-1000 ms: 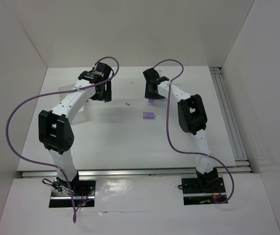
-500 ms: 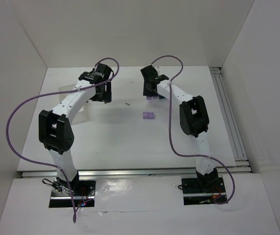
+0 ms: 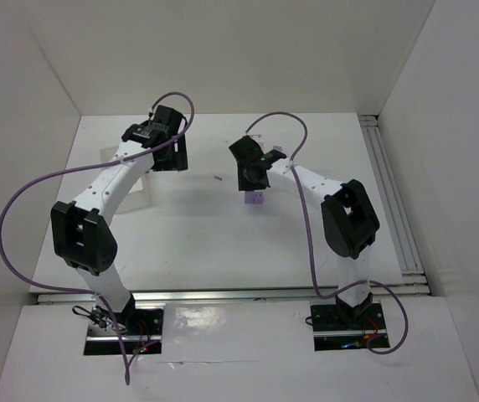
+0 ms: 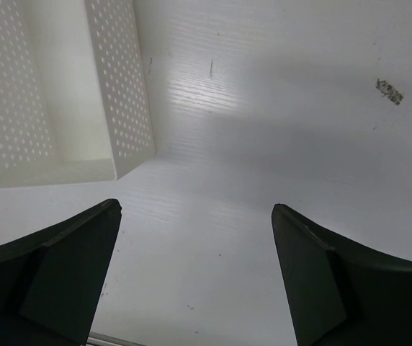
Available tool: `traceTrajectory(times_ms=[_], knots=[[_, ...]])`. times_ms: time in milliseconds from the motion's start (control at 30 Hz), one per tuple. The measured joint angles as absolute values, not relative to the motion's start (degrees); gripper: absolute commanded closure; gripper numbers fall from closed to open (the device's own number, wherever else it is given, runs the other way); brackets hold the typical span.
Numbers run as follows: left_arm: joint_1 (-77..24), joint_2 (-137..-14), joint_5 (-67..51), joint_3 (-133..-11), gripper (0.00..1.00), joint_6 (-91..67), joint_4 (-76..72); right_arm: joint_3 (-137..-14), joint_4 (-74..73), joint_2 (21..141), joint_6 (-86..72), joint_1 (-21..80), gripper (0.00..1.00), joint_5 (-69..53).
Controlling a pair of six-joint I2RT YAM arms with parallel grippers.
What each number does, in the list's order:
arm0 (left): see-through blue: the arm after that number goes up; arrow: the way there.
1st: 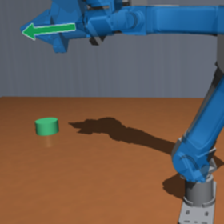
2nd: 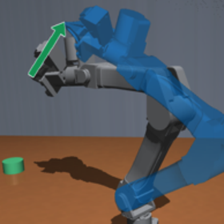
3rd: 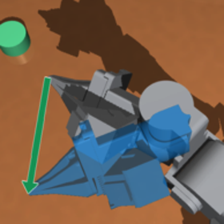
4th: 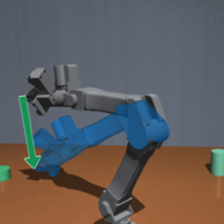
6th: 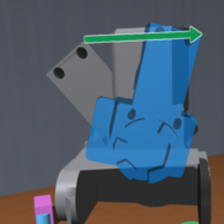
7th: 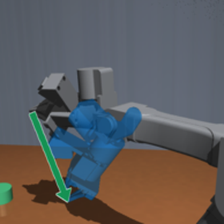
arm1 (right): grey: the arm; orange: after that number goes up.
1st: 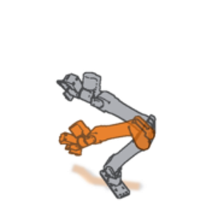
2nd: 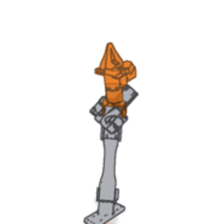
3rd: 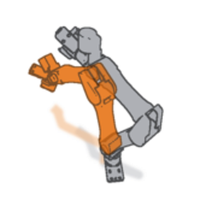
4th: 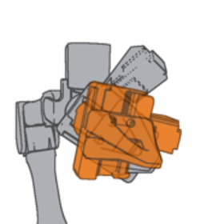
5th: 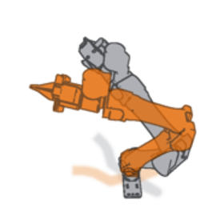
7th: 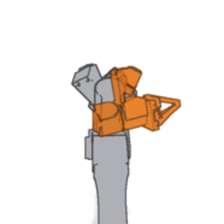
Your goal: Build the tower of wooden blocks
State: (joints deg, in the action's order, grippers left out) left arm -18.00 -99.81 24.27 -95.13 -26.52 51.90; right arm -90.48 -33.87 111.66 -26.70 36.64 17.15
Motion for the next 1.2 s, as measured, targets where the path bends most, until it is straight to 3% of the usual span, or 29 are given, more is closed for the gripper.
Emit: traceTrajectory(times_ms=[1200], knots=[[-17.0,-99.2,22.2,-94.8,0.01,-27.0,50.8,-90.1,-33.5,115.0,-27.6,37.4,0.7,17.8]])
